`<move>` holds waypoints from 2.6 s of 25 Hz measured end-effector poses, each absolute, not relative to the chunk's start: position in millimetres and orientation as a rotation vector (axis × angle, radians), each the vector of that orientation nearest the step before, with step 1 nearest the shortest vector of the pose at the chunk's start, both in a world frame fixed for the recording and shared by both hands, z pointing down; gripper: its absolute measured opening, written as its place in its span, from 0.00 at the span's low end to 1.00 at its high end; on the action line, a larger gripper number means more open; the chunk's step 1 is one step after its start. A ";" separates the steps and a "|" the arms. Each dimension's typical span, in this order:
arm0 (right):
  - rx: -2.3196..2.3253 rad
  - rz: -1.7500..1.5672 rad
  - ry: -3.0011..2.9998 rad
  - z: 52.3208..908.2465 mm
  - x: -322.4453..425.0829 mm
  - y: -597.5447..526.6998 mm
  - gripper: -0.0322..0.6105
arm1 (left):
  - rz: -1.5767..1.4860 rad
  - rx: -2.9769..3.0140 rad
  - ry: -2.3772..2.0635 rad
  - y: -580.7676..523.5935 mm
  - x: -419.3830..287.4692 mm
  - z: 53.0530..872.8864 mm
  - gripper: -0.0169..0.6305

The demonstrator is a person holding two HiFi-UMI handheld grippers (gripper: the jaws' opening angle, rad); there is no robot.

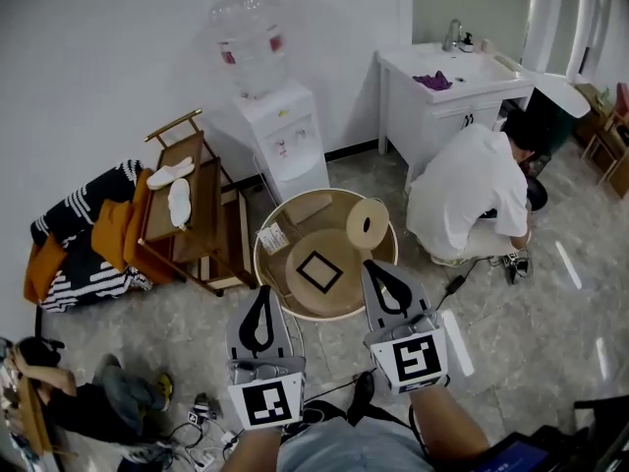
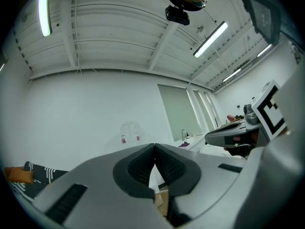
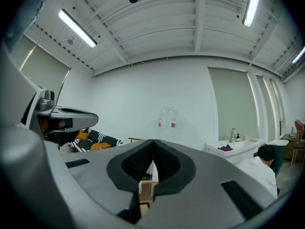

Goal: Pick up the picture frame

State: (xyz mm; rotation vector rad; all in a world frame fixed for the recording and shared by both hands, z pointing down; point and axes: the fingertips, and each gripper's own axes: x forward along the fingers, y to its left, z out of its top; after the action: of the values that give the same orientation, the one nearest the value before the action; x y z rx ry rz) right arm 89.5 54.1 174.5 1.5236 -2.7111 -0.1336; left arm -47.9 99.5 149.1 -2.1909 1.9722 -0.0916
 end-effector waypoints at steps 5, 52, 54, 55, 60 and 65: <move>1.437 -0.127 -2.730 173.5 78.8 31.8 0.07 | -0.085 -2.139 2.026 82.3 -60.6 146.6 0.05; 1.124 0.247 -2.471 447.1 -27.4 -243.0 0.07 | -0.450 -2.396 2.327 -200.4 -175.0 407.2 0.05; 1.099 0.264 -2.451 467.3 -28.2 -244.9 0.07 | -0.476 -2.418 2.340 -203.6 -174.7 425.8 0.05; 1.085 0.271 -2.440 477.4 -28.9 -244.6 0.07 | -0.490 -2.428 2.349 -204.2 -175.1 434.8 0.05; 1.029 0.325 -2.399 522.8 -32.9 -245.5 0.07 | -0.544 -2.462 2.363 -212.2 -177.2 470.9 0.05; 0.990 0.365 -2.366 564.1 -34.1 -249.4 0.07 | -0.582 -2.492 2.357 -223.6 -177.5 499.6 0.05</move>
State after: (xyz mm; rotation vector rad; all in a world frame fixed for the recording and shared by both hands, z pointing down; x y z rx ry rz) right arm -34.1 -249.4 564.1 0.9904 -2.3661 0.3651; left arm -177.5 -223.6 499.6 -2.4922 2.3571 -0.5816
